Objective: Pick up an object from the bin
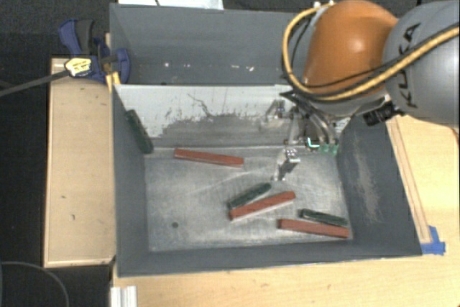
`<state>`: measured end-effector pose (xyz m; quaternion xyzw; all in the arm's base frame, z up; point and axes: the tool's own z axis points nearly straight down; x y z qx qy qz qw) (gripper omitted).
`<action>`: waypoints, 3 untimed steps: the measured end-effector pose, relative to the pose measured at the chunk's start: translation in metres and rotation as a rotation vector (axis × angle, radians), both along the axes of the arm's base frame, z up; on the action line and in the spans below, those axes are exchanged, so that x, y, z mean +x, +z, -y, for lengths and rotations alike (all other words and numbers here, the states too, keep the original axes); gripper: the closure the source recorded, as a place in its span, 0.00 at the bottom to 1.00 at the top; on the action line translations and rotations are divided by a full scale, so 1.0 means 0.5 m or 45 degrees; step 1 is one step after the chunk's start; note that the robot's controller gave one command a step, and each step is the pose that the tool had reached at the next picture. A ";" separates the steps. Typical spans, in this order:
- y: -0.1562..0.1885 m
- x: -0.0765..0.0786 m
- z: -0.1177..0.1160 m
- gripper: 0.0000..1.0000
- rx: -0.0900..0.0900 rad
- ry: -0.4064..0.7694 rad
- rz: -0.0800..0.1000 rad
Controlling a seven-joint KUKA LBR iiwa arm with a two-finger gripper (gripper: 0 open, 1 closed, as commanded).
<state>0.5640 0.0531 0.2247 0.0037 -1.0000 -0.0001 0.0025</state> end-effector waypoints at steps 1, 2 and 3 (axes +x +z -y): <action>0.009 0.003 0.001 0.00 0.001 -0.002 0.010; -0.071 -0.015 0.010 0.00 0.001 0.034 0.021; -0.296 0.005 0.007 1.00 0.002 0.201 0.024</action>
Offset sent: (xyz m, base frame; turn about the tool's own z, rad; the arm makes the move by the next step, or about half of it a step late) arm -0.0383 -0.0187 -0.1547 -0.1155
